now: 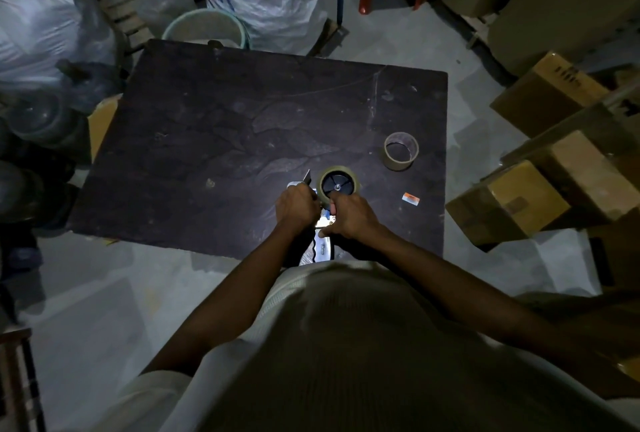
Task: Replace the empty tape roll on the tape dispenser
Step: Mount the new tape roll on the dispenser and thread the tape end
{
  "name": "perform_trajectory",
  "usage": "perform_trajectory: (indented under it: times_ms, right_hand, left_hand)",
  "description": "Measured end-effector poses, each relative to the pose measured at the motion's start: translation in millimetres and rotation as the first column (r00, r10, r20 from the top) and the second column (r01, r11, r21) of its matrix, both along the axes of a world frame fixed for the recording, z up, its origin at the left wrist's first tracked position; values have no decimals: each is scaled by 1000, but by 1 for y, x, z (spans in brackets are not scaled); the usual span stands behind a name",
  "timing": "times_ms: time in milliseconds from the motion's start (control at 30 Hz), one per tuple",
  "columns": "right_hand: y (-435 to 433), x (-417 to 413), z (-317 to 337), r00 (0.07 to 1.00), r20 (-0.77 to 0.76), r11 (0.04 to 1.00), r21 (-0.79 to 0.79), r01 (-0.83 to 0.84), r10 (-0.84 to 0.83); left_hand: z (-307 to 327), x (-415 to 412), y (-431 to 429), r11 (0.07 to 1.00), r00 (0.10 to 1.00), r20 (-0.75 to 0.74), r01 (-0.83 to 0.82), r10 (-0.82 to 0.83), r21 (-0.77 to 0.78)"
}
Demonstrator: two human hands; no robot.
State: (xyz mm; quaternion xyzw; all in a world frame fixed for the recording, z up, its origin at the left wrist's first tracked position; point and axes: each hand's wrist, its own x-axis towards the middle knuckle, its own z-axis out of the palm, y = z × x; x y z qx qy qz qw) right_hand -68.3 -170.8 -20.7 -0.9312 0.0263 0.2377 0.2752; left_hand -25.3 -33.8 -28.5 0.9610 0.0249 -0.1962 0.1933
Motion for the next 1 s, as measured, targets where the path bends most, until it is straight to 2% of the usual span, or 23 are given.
perform_trajectory:
  times_ms: [200, 400, 533, 800, 1000]
  right_hand:
    - [1, -2, 3, 999, 33, 1000, -4, 10, -10]
    - [0, -3, 4, 992, 37, 993, 24, -118, 117]
    - [0, -1, 3, 993, 13, 993, 30, -118, 118]
    - [1, 2, 0, 995, 10, 995, 18, -95, 95]
    - [2, 0, -1, 996, 3, 996, 19, -88, 88]
  left_hand:
    - [-4, -8, 3, 1000, 1000, 24, 1, -2, 32]
    - [-8, -15, 13, 1000, 1000, 23, 3, -3, 24]
    - [-8, -14, 24, 999, 999, 45, -7, 6, 36]
    - [-6, -18, 48, 972, 965, 116, 233, -235, 29]
    - [-5, -23, 57, 957, 934, 232, 287, -271, -37]
